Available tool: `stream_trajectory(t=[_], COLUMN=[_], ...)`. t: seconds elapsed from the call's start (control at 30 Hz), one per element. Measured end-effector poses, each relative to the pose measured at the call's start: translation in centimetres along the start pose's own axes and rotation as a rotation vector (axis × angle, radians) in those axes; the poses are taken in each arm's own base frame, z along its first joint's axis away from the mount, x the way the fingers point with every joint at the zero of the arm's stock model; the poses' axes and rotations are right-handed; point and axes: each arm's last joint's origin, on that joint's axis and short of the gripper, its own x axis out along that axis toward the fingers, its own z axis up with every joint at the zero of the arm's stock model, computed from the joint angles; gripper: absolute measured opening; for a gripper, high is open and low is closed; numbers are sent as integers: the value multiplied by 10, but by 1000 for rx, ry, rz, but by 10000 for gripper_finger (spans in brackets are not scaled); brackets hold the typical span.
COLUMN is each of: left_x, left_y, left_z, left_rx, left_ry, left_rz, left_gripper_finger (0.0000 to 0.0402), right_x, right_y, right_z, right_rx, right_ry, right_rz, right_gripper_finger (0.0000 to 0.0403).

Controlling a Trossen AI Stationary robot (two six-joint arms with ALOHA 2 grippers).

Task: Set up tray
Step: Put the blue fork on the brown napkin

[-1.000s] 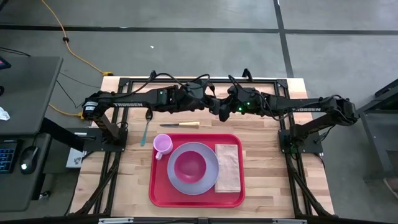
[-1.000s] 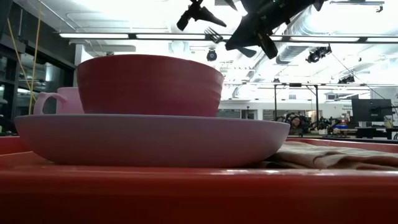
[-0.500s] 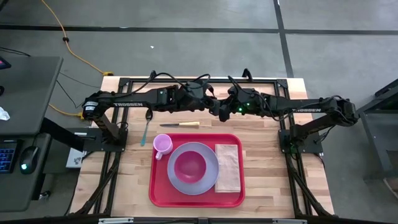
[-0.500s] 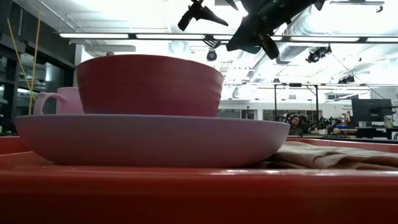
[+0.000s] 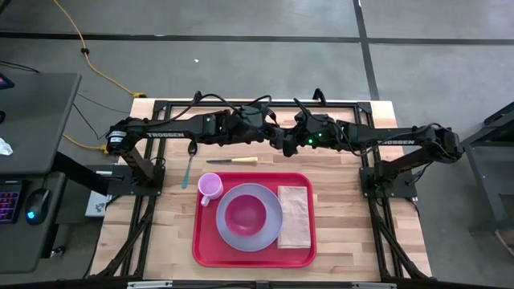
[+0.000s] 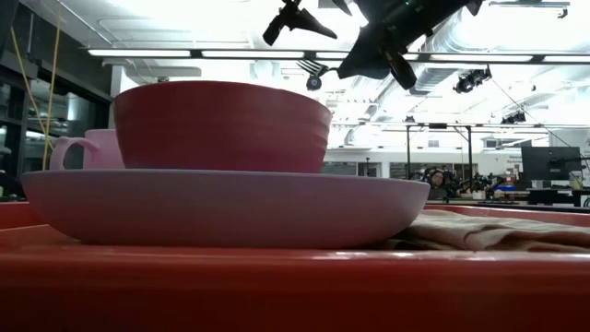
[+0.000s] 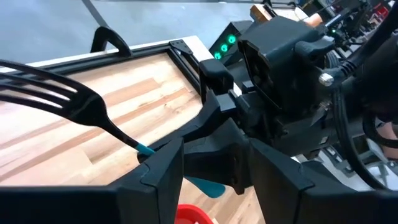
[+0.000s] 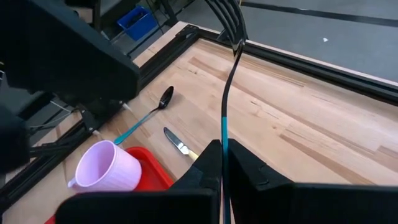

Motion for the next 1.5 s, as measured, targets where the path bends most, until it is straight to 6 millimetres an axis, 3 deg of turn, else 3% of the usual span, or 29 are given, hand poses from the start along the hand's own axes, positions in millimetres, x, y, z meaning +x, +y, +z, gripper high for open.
stream_trajectory(t=[0.53,0.93,1.23,1.5], left_x=[-13,-37,-71,-113], left_y=[25,68,89,90], left_z=[36,43,36,40], left_rx=[38,72,174,214], left_ry=[-67,127,245,204], left_rz=[58,306,554,619], left_gripper_finger=[199,200,202,193], right_x=[1,1,-13,-30], right_y=[-4,-7,-9,-7], right_z=[0,1,6,5], right_rx=[25,95,151,195], right_ry=[6,4,-34,-59], right_rz=[-34,-46,-93,-123], right_gripper_finger=[0,0,0,0])
